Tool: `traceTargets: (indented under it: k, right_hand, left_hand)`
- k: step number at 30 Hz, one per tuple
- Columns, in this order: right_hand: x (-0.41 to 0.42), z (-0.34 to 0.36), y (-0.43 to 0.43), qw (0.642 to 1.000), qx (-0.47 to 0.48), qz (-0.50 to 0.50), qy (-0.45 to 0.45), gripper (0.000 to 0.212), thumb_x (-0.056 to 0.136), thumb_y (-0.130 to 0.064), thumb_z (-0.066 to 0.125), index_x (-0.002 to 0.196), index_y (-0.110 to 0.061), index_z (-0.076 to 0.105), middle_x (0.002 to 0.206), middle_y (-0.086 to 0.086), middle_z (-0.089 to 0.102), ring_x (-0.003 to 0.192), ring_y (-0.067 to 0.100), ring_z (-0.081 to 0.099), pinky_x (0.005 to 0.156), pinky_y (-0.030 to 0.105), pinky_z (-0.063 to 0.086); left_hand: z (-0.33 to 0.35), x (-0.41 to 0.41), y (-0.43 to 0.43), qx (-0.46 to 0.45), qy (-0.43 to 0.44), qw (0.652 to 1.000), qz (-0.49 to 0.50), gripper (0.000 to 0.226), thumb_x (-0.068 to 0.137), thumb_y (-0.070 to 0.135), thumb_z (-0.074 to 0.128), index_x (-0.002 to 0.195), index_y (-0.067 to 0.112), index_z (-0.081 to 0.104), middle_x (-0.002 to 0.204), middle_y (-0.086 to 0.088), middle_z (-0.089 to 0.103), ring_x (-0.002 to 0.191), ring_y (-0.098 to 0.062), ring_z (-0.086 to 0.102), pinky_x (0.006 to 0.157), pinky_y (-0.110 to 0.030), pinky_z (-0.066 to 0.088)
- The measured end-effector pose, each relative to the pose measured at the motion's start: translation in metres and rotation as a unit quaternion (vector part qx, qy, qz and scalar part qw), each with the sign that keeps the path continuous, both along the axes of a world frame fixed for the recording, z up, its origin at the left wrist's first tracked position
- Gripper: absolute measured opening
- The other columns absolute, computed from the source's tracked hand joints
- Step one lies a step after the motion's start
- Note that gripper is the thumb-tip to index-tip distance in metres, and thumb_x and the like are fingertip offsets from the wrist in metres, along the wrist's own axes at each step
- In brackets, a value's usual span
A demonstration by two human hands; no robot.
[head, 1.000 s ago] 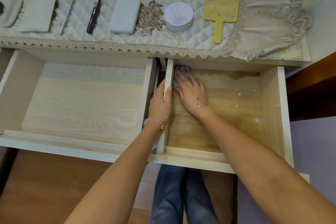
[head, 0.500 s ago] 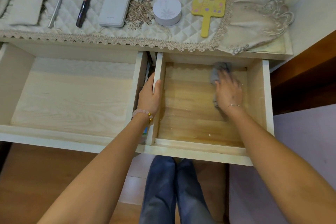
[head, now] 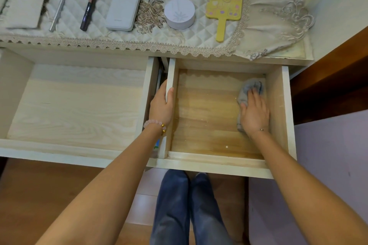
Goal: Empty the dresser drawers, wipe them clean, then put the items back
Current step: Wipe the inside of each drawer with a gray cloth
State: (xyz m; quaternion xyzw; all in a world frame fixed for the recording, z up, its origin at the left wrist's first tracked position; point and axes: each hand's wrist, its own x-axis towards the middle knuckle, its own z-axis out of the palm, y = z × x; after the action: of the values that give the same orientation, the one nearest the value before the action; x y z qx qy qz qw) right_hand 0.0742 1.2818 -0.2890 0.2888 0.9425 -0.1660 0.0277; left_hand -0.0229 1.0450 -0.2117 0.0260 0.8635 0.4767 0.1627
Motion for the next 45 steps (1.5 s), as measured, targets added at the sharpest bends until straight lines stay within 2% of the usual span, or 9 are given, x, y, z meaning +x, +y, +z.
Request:
traceTargets:
  k: [4, 7, 13, 17, 22, 27, 34, 41, 45]
  right_hand:
    - [-0.005, 0.003, 0.0, 0.999, -0.037, 0.029, -0.022, 0.051, 0.099, -0.026, 0.033, 0.147, -0.013, 0.023, 0.155, 0.007, 0.021, 0.139, 0.03, 0.023, 0.113, 0.04, 0.021]
    - [-0.019, 0.011, -0.033, 0.991, -0.053, 0.121, -0.015, 0.052, 0.096, -0.029, 0.031, 0.146, -0.013, 0.027, 0.154, 0.006, 0.024, 0.139, 0.028, 0.025, 0.111, 0.04, 0.023]
    - [-0.042, 0.017, -0.131, 0.955, -0.099, 0.277, -0.043, 0.05, 0.099, -0.028, 0.035, 0.147, -0.022, 0.02, 0.156, -0.007, 0.014, 0.144, 0.018, 0.008, 0.114, 0.037, 0.013]
    - [-0.038, 0.013, -0.124, 0.94, -0.116, 0.316, -0.059, 0.05, 0.1, -0.029, 0.035, 0.147, -0.024, 0.021, 0.156, -0.009, 0.014, 0.145, 0.019, 0.006, 0.115, 0.042, 0.013]
    - [-0.016, 0.016, -0.105, 0.913, -0.117, 0.384, -0.067, 0.048, 0.099, -0.027, 0.037, 0.145, -0.027, 0.025, 0.155, -0.011, 0.017, 0.145, 0.015, 0.006, 0.116, 0.037, 0.01]
    - [0.012, 0.024, -0.054, 0.927, -0.148, 0.337, -0.067, 0.048, 0.096, -0.02, 0.046, 0.141, -0.027, 0.034, 0.152, -0.01, 0.023, 0.143, 0.013, 0.014, 0.116, 0.034, 0.015]
    - [0.047, 0.033, 0.007, 0.969, -0.167, 0.173, -0.064, 0.052, 0.091, -0.001, 0.05, 0.138, -0.022, 0.041, 0.152, -0.003, 0.028, 0.141, 0.021, 0.022, 0.116, 0.031, 0.016]
    - [0.064, 0.032, -0.004, 0.94, -0.251, 0.206, -0.104, 0.057, 0.09, 0.002, 0.051, 0.138, -0.024, 0.034, 0.149, -0.011, 0.021, 0.144, 0.019, 0.011, 0.11, 0.019, 0.006]
    - [0.046, 0.037, -0.033, 0.923, -0.25, 0.272, -0.112, 0.052, 0.091, 0.001, 0.051, 0.138, -0.018, 0.041, 0.145, -0.015, 0.022, 0.143, 0.016, 0.014, 0.102, 0.005, 0.003]
  left_hand:
    - [0.0, 0.0, 0.0, 0.009, 0.001, 1.0, 0.001, 0.039, 0.101, 0.031, 0.032, 0.139, 0.027, 0.04, 0.121, 0.017, 0.048, 0.108, 0.004, 0.039, 0.09, -0.017, 0.029]
    - [0.0, -0.001, 0.0, 0.007, 0.001, 1.0, 0.001, 0.039, 0.101, 0.031, 0.032, 0.139, 0.026, 0.04, 0.128, 0.012, 0.05, 0.111, 0.002, 0.04, 0.09, -0.017, 0.03]
    - [0.001, -0.002, 0.0, 0.005, 0.017, 1.0, -0.001, 0.038, 0.101, 0.03, 0.034, 0.138, 0.024, 0.042, 0.129, 0.008, 0.052, 0.116, -0.004, 0.045, 0.089, -0.014, 0.029]
    - [0.0, -0.001, -0.001, 0.002, 0.016, 1.0, 0.003, 0.039, 0.101, 0.03, 0.035, 0.139, 0.023, 0.041, 0.134, 0.003, 0.052, 0.112, 0.0, 0.042, 0.089, -0.014, 0.028]
    - [0.0, -0.001, -0.002, 0.007, 0.011, 1.0, -0.001, 0.039, 0.101, 0.032, 0.034, 0.139, 0.025, 0.041, 0.124, 0.013, 0.05, 0.108, 0.004, 0.038, 0.09, -0.014, 0.028]
    - [0.001, -0.001, -0.002, 0.011, 0.002, 1.0, -0.001, 0.039, 0.101, 0.034, 0.033, 0.139, 0.026, 0.04, 0.116, 0.018, 0.046, 0.108, 0.001, 0.042, 0.09, -0.018, 0.031]
    - [0.0, 0.0, -0.003, 0.017, 0.0, 1.0, 0.0, 0.039, 0.101, 0.032, 0.032, 0.139, 0.025, 0.041, 0.117, 0.015, 0.049, 0.105, -0.001, 0.043, 0.089, -0.02, 0.032]
    - [-0.004, -0.002, -0.003, 0.007, 0.004, 1.0, -0.004, 0.04, 0.101, 0.032, 0.031, 0.14, 0.026, 0.039, 0.13, 0.005, 0.052, 0.109, -0.004, 0.044, 0.089, -0.02, 0.032]
    - [-0.007, -0.003, -0.002, 0.006, 0.003, 1.0, -0.004, 0.04, 0.101, 0.032, 0.031, 0.14, 0.026, 0.038, 0.133, 0.003, 0.051, 0.115, -0.007, 0.046, 0.091, -0.018, 0.031]
